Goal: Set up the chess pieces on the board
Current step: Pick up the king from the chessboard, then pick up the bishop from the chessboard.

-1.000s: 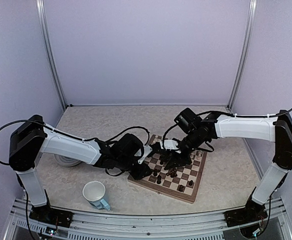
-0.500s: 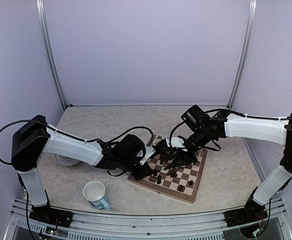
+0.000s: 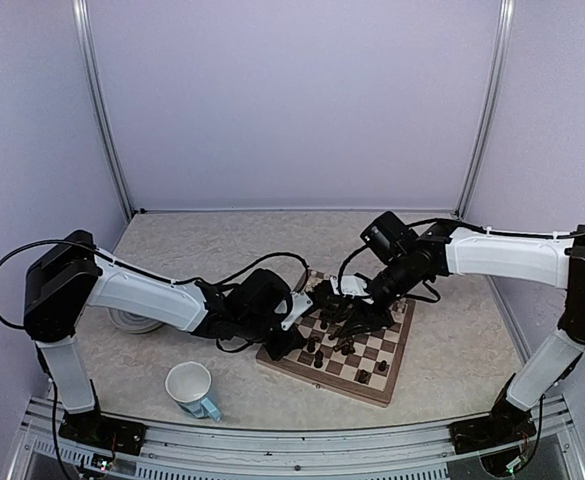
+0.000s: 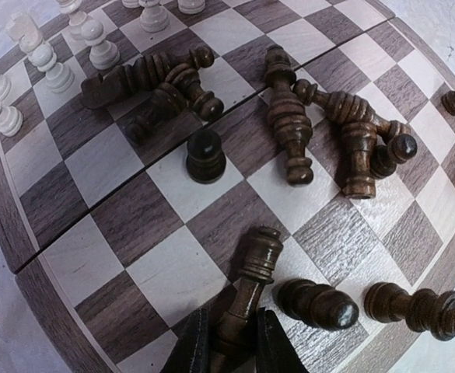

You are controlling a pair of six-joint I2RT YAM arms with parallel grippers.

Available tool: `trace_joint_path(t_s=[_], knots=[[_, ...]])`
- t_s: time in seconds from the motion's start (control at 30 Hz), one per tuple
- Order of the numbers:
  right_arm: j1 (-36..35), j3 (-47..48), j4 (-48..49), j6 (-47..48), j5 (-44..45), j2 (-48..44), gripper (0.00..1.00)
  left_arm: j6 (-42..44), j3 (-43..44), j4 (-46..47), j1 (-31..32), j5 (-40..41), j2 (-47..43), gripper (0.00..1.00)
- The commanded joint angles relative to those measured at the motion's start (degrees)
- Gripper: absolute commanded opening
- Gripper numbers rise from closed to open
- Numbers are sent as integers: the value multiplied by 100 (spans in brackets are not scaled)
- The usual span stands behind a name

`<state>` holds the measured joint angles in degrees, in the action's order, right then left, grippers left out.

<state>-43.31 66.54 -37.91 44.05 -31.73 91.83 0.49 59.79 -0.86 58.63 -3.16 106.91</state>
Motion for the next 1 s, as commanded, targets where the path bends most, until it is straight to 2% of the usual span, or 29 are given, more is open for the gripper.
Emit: trace_joint_path(t_s=[0.0,0.13,0.4,0.73,0.97], knots=[[4,205,-33,67,-42,269,35,-20,-195,-355,51,143,-320,7],[-85,310,87,39,111,483,34,-383,-493,-260,-147,155,-646,5],[-185,637,168,66,193,1069,30,-1200,-1390,637,-885,-357,-1825,4],[-464,1028,87,255,384,1629,21,-1671,-1803,835,-1430,-128,-2760,5],[-573,1168,-28,323,483,1952,15,-1702,-1869,860,-1469,-191,-3033,6]])
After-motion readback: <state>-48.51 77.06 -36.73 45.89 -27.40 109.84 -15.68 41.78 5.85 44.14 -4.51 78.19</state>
